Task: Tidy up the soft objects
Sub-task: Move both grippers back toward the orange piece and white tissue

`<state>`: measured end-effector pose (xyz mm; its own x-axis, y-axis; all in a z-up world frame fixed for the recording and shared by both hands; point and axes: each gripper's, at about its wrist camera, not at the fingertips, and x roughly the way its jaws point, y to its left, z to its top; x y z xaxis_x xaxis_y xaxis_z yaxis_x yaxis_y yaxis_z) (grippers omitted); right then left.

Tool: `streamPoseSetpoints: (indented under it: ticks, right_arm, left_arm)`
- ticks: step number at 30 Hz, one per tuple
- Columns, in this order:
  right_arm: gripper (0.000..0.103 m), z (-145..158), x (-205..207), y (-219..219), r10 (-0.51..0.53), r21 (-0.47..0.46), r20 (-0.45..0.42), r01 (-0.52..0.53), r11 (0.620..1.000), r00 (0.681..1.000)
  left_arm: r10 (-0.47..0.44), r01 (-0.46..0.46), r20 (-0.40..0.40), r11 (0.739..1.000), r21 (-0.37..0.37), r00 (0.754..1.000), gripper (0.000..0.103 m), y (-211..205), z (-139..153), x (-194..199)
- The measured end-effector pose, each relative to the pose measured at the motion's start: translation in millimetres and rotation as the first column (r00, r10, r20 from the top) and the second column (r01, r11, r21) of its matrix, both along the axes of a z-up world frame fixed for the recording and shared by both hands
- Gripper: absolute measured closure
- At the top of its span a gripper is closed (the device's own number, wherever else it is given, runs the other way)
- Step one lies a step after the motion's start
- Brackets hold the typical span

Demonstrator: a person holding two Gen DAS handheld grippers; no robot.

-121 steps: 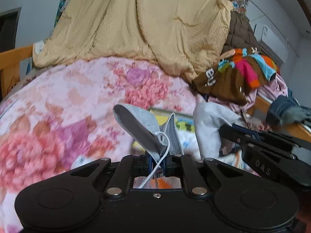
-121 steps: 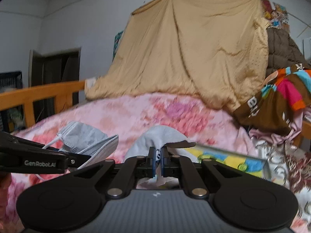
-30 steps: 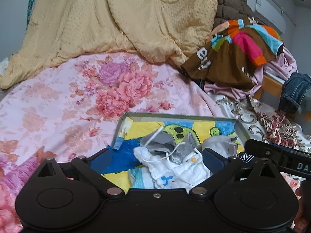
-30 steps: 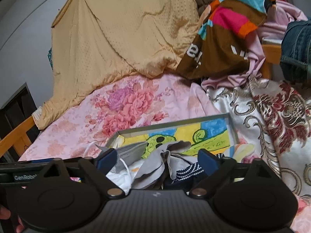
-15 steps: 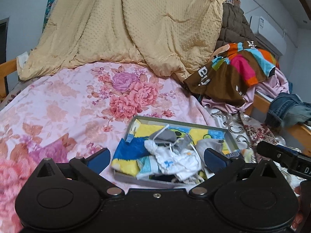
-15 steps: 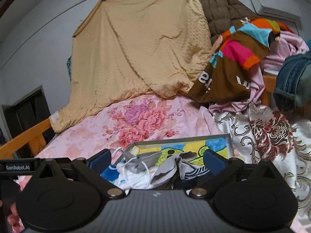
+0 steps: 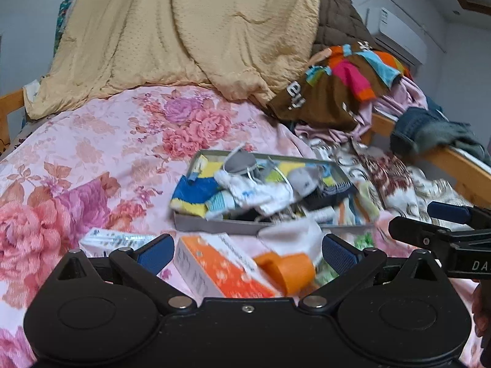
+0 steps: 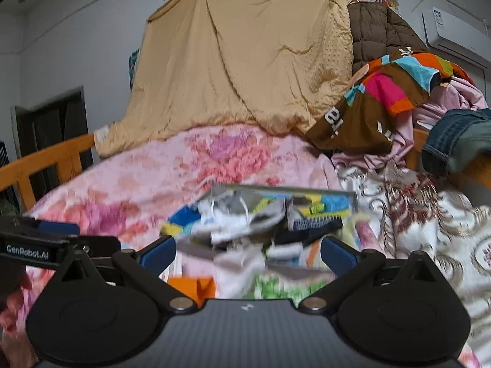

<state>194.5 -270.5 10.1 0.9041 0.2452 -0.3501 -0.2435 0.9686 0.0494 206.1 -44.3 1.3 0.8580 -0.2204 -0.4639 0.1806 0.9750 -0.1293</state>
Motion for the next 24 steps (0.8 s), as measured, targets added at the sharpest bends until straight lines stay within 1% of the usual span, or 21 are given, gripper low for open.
streamPoseSetpoints:
  ticks: [4,9,12,15,18,21,24]
  right_arm:
    - [0.000,-8.1,-21.2,4.1,-0.007,-0.007,-0.033,0.007,1.000,0.999]
    - [0.000,-22.9,-37.7,7.4,-0.047,-0.071,-0.114,0.039,0.997,0.992]
    - [0.000,-28.1,-42.1,7.2,-0.062,-0.083,-0.148,0.050,0.995,0.987]
    - [0.000,-29.7,-44.6,7.0,-0.066,-0.078,-0.155,0.054,0.995,0.986]
    - [0.000,-32.2,-43.3,10.8,-0.066,-0.095,-0.164,0.051,0.994,0.984]
    - [0.000,-34.8,-40.9,14.5,-0.057,-0.108,-0.177,0.039,0.993,0.983]
    - [0.000,-37.7,-38.0,17.8,-0.051,-0.118,-0.188,0.029,0.993,0.981]
  left_arm:
    - [-0.043,0.043,-0.018,0.999,0.011,0.999,0.001,-1.3,-8.2,-12.0]
    - [-0.064,0.065,-0.037,0.997,0.028,0.997,0.001,2.3,-19.2,-25.9]
    - [-0.056,0.058,-0.046,0.998,0.037,0.997,0.001,7.2,-24.7,-32.0]
    - [-0.037,0.039,-0.061,0.999,0.027,0.997,0.001,13.5,-29.7,-37.2]
    - [-0.032,0.035,-0.072,0.999,0.038,0.997,0.001,16.8,-33.0,-39.6]
    - [-0.025,0.030,-0.093,0.998,0.048,0.995,0.001,20.8,-38.2,-40.5]
    - [-0.012,0.016,-0.129,0.999,0.031,0.992,0.001,25.9,-43.6,-36.8]
